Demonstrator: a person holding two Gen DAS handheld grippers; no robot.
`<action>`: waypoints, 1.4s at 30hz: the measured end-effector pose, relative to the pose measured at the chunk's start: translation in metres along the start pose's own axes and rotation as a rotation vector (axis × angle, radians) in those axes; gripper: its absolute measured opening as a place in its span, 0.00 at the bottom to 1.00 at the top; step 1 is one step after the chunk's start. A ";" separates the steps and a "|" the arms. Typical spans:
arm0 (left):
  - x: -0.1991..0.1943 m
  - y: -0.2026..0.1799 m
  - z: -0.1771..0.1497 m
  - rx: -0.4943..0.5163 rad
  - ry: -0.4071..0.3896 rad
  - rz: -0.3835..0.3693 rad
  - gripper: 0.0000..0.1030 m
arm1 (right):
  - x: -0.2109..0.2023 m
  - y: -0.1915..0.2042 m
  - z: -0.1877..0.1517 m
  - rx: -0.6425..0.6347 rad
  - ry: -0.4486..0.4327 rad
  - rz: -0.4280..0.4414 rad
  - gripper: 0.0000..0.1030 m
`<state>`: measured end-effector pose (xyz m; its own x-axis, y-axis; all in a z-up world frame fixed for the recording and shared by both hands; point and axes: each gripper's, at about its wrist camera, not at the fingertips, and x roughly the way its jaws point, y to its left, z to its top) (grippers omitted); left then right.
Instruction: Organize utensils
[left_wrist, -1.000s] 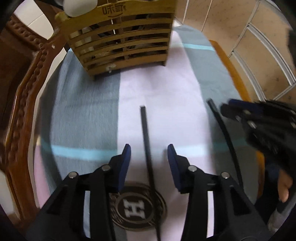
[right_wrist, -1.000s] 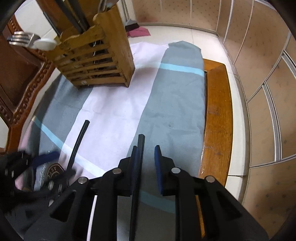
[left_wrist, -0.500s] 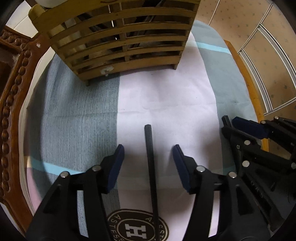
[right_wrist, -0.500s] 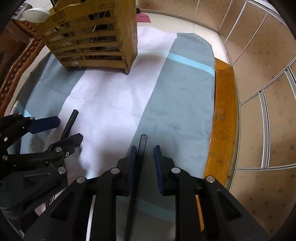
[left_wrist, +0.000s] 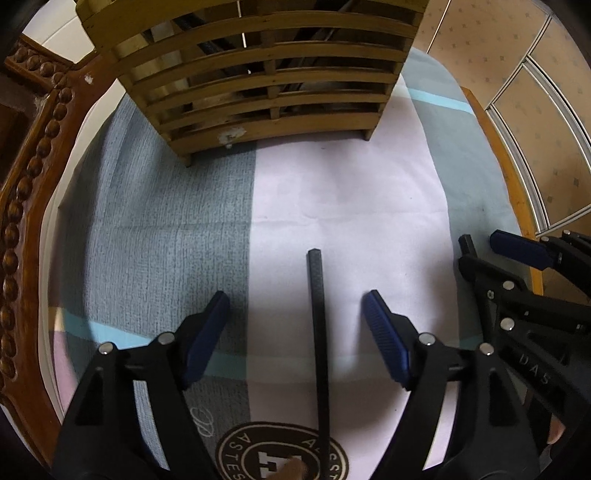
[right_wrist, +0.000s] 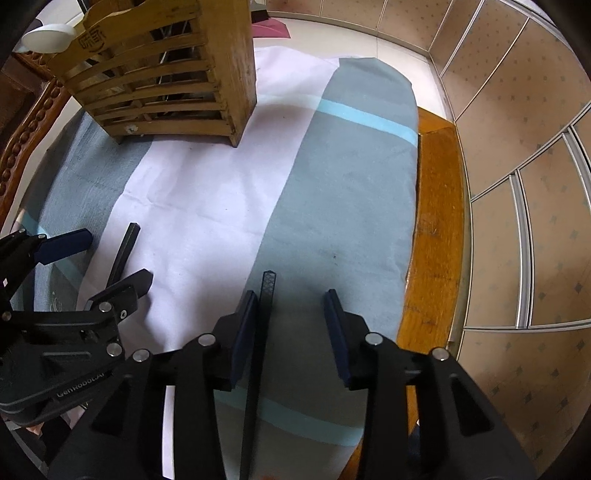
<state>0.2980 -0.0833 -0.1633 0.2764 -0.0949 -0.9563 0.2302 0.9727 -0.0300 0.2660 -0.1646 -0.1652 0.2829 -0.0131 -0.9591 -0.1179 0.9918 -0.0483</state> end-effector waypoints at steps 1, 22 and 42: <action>-0.001 -0.001 -0.003 0.001 0.002 0.000 0.73 | 0.000 -0.001 0.001 0.007 0.002 0.004 0.37; -0.022 -0.017 0.014 0.014 -0.017 -0.099 0.07 | 0.000 -0.018 0.024 0.113 0.012 0.175 0.07; -0.236 0.024 -0.029 -0.106 -0.713 -0.033 0.07 | -0.212 -0.021 -0.009 0.113 -0.632 0.190 0.07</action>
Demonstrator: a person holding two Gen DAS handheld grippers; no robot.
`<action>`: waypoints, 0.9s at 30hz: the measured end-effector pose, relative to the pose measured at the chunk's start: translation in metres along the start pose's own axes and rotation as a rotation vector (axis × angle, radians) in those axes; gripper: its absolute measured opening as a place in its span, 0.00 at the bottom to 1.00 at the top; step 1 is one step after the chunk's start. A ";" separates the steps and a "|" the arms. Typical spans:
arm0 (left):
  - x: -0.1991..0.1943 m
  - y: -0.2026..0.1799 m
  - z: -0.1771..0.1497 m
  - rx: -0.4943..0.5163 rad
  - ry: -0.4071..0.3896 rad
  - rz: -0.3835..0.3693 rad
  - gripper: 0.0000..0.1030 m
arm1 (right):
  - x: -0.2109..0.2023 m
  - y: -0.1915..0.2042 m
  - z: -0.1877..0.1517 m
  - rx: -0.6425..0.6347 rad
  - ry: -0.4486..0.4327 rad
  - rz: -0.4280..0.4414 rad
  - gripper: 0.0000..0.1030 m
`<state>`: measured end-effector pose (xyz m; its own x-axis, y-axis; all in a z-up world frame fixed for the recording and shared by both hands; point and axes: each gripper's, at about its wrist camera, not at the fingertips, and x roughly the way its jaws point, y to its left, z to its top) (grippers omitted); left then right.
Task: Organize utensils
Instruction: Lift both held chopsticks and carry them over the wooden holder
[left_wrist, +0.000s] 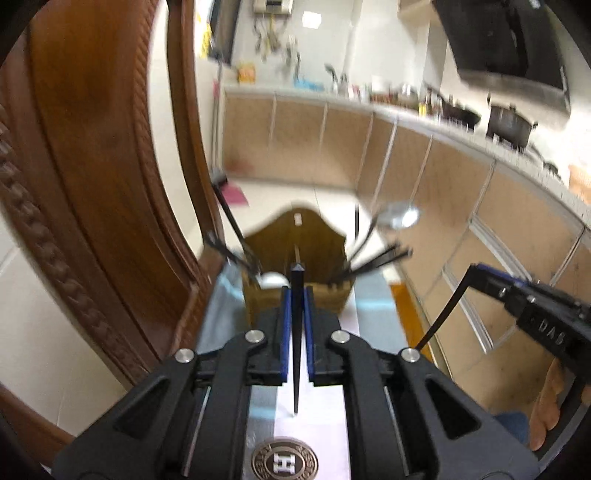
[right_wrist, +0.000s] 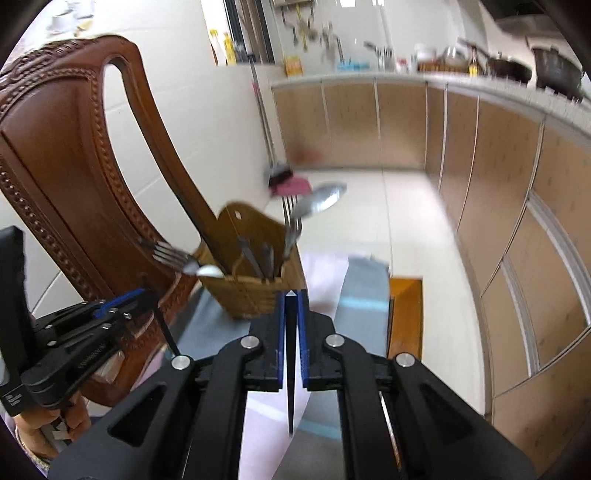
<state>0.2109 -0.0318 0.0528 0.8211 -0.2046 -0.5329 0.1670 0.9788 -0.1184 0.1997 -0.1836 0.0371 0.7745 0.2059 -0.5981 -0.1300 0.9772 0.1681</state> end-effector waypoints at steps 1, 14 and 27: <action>-0.008 0.000 0.003 0.000 -0.036 0.006 0.07 | -0.005 0.004 0.001 -0.008 -0.025 -0.002 0.07; -0.065 0.010 0.072 -0.008 -0.211 0.000 0.07 | -0.054 0.033 0.039 -0.045 -0.213 0.063 0.07; -0.042 0.023 0.106 -0.108 -0.375 0.031 0.07 | -0.060 0.037 0.090 0.022 -0.434 0.069 0.07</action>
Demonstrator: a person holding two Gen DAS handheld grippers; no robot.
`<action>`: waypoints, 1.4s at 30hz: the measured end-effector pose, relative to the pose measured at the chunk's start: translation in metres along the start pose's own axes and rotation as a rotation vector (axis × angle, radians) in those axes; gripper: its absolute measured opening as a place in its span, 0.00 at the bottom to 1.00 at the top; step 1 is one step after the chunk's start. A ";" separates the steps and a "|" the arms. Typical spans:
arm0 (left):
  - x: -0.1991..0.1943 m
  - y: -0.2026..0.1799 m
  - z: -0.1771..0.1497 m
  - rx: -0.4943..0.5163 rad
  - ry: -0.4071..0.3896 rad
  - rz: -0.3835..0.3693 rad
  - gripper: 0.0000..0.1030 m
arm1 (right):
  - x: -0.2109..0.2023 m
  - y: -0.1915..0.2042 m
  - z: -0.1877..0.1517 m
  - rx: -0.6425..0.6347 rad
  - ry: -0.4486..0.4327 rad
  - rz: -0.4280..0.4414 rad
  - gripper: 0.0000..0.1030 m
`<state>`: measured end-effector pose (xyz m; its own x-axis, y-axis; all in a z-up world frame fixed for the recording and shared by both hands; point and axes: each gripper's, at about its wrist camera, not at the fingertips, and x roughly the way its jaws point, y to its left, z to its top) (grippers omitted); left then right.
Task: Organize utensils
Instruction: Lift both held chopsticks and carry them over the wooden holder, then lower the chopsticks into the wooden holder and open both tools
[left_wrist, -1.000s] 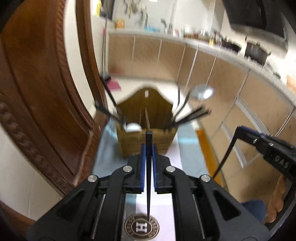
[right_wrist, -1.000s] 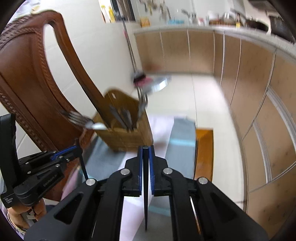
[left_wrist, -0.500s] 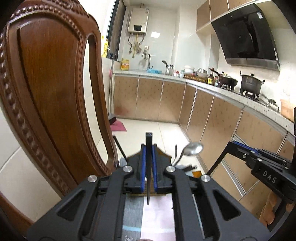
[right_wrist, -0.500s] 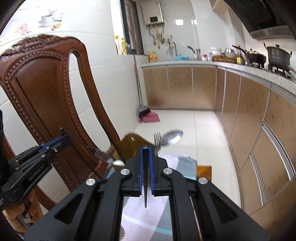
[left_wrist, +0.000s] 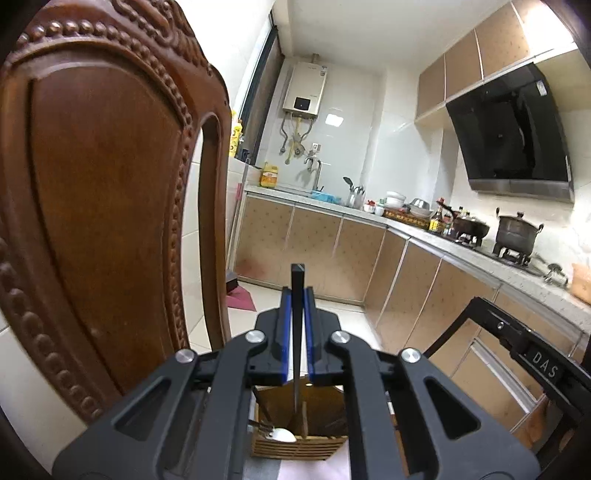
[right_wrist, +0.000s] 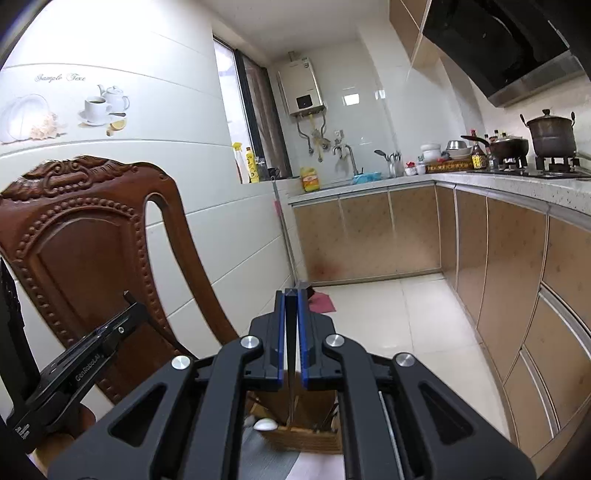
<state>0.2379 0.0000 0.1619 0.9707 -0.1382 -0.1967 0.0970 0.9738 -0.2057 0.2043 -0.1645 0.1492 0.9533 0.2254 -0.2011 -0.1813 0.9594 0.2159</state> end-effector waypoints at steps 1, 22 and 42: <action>0.008 -0.002 -0.004 0.004 0.006 0.004 0.07 | 0.006 0.001 -0.001 -0.007 0.008 -0.008 0.07; 0.109 0.010 -0.082 0.003 0.165 0.026 0.07 | 0.111 -0.009 -0.057 -0.037 0.097 -0.068 0.07; 0.113 0.037 -0.111 -0.062 0.220 0.081 0.32 | 0.129 -0.034 -0.084 0.015 0.202 -0.147 0.19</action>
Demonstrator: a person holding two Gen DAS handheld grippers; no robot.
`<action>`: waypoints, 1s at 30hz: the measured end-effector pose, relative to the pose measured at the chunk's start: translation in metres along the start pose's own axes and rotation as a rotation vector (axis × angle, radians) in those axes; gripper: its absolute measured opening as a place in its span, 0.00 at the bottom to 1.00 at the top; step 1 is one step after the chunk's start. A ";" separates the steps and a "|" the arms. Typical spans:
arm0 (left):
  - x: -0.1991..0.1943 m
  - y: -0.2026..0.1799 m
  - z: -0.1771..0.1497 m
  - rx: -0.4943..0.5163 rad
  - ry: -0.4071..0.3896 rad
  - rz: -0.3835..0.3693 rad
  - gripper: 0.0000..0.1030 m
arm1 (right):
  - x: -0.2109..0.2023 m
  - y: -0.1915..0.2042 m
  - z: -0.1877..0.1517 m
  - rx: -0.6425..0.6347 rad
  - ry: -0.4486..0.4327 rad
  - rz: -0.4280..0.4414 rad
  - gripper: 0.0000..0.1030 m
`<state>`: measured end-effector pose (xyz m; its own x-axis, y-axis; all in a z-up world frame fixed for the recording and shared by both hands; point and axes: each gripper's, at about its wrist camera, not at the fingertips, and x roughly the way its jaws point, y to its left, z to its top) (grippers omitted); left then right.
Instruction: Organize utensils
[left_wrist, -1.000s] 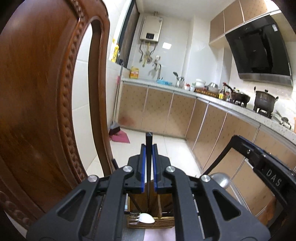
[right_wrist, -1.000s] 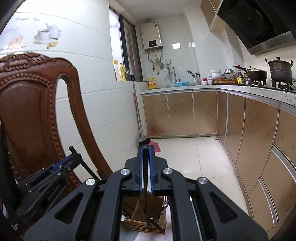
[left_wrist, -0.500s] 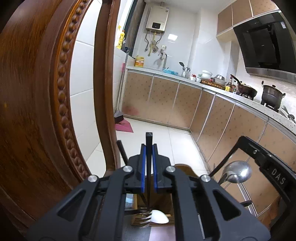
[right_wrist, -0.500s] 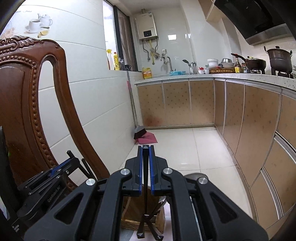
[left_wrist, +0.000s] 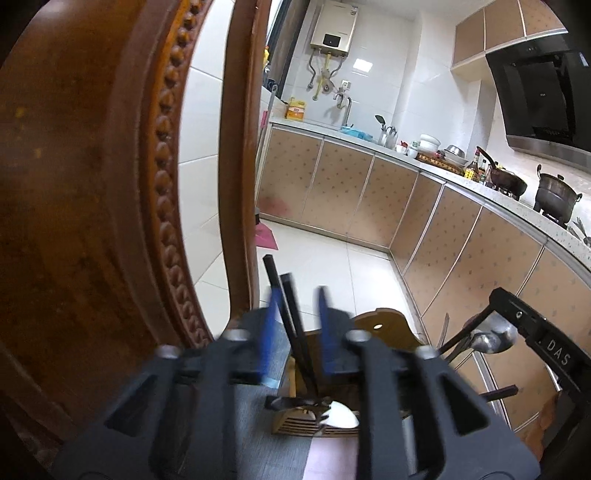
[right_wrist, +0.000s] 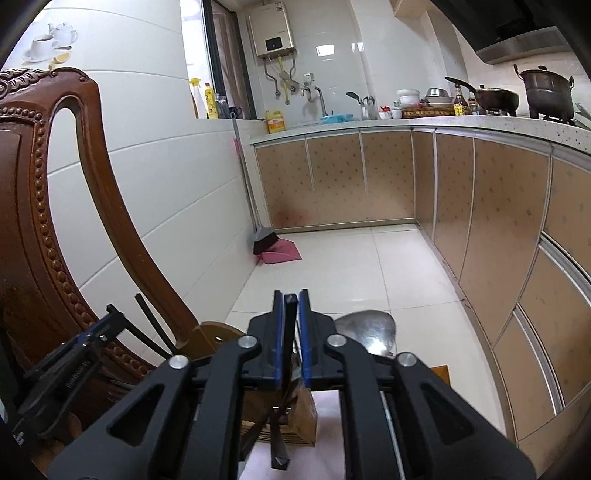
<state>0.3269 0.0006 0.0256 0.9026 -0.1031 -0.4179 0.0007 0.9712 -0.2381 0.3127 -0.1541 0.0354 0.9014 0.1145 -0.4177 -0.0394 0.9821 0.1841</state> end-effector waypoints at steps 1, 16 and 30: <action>-0.005 0.002 -0.002 -0.005 -0.009 -0.001 0.39 | -0.002 -0.001 -0.001 0.006 -0.006 0.004 0.21; -0.121 -0.021 -0.050 0.217 -0.023 0.185 0.96 | -0.128 -0.002 -0.013 -0.019 -0.204 -0.007 0.86; -0.247 -0.050 -0.097 0.281 -0.037 0.155 0.96 | -0.225 -0.013 -0.098 -0.132 -0.077 -0.257 0.97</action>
<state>0.0623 -0.0428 0.0560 0.9164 0.0532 -0.3967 -0.0234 0.9966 0.0794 0.0683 -0.1778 0.0393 0.9188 -0.1477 -0.3661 0.1438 0.9889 -0.0381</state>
